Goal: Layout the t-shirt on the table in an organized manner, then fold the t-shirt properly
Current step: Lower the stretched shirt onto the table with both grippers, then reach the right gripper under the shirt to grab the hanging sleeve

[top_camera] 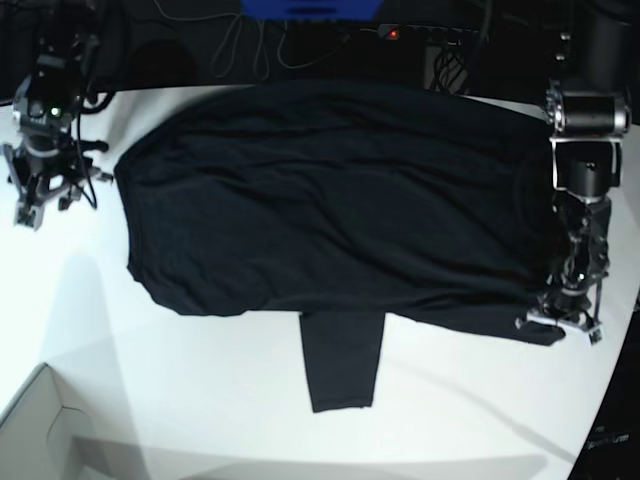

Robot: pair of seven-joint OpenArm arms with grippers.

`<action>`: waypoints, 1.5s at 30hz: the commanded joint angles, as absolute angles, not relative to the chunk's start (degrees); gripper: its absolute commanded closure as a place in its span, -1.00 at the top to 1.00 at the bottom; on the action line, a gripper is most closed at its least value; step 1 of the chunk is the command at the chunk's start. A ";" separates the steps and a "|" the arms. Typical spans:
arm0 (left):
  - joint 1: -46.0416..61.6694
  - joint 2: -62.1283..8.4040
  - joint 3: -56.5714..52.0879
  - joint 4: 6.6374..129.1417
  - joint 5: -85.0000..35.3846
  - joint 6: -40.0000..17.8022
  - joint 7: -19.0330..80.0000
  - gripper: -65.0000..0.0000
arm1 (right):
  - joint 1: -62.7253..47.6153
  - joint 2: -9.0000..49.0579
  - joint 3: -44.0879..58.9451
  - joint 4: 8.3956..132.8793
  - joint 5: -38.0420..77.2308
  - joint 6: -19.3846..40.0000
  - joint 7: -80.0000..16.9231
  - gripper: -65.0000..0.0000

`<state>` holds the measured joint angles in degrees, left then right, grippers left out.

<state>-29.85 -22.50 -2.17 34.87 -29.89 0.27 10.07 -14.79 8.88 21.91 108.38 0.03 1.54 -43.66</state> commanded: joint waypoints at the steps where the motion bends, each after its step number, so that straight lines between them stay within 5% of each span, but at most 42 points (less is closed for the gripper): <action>1: -31.43 -23.16 -2.33 36.09 -30.11 0.22 8.22 -1.00 | -13.58 10.15 20.79 109.49 0.04 3.12 -42.15 -0.14; 6: -28.00 -22.99 -2.42 36.18 -30.11 0.22 7.96 -1.00 | -6.11 12.09 14.90 106.51 0.04 17.01 -42.51 -0.14; 19: -23.25 -23.08 -2.42 36.00 -29.93 0.22 8.04 -1.00 | 19.30 8.75 8.92 80.57 0.04 31.69 -42.33 -0.14; 28: -20.00 -23.16 -2.42 36.18 -30.02 0.22 7.87 -1.00 | 27.91 0.04 -2.07 69.58 0.04 31.78 -41.54 0.15; 45: -18.33 -23.08 -2.42 36.18 -29.76 -0.04 7.78 -1.00 | 35.91 -6.02 -2.24 42.07 0.04 31.69 -19.30 0.16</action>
